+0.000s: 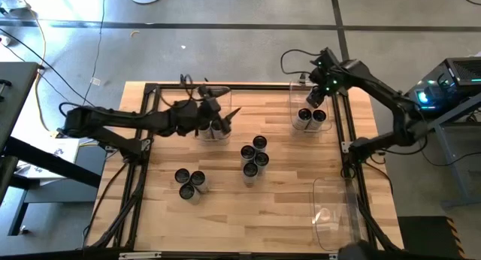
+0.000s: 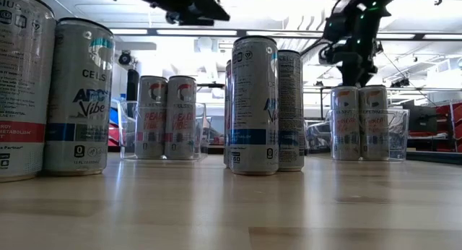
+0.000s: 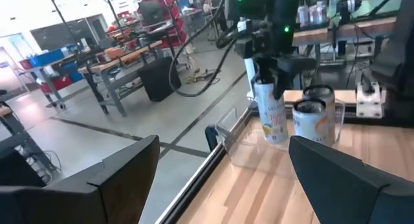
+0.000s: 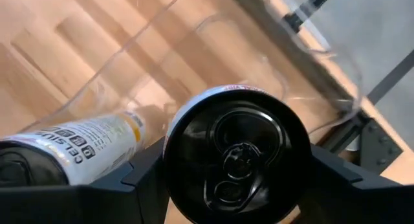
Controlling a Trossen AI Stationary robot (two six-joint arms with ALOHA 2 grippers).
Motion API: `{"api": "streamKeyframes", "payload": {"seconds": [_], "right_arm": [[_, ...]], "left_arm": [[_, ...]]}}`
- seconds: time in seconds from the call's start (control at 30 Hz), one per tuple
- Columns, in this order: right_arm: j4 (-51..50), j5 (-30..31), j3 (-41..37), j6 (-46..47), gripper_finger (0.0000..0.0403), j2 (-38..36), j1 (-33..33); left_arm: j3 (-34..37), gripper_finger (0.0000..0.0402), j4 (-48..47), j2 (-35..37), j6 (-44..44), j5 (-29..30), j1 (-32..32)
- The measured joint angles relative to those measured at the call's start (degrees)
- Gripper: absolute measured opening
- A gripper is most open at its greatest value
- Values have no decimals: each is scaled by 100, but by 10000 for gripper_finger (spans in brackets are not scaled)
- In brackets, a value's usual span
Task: Sort soda cans
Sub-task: Put the white-yellow soda can into the top right transparent bin
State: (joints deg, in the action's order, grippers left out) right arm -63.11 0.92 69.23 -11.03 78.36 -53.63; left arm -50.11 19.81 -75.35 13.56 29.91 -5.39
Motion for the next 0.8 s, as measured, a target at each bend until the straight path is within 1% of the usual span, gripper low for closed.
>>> {"api": "streamKeyframes", "payload": {"seconds": [0.17,0.5,0.57,0.8], "right_arm": [[-95,21,0,35,242,272,0],[-103,51,-39,486,242,429,0],[-59,54,-129,621,242,427,1],[1,118,-286,670,242,273,5]], "left_arm": [[362,339,429,100,-88,3,-2],[433,339,455,105,-43,26,-2],[433,339,454,105,-41,27,-2],[433,339,458,105,5,39,-12]]}}
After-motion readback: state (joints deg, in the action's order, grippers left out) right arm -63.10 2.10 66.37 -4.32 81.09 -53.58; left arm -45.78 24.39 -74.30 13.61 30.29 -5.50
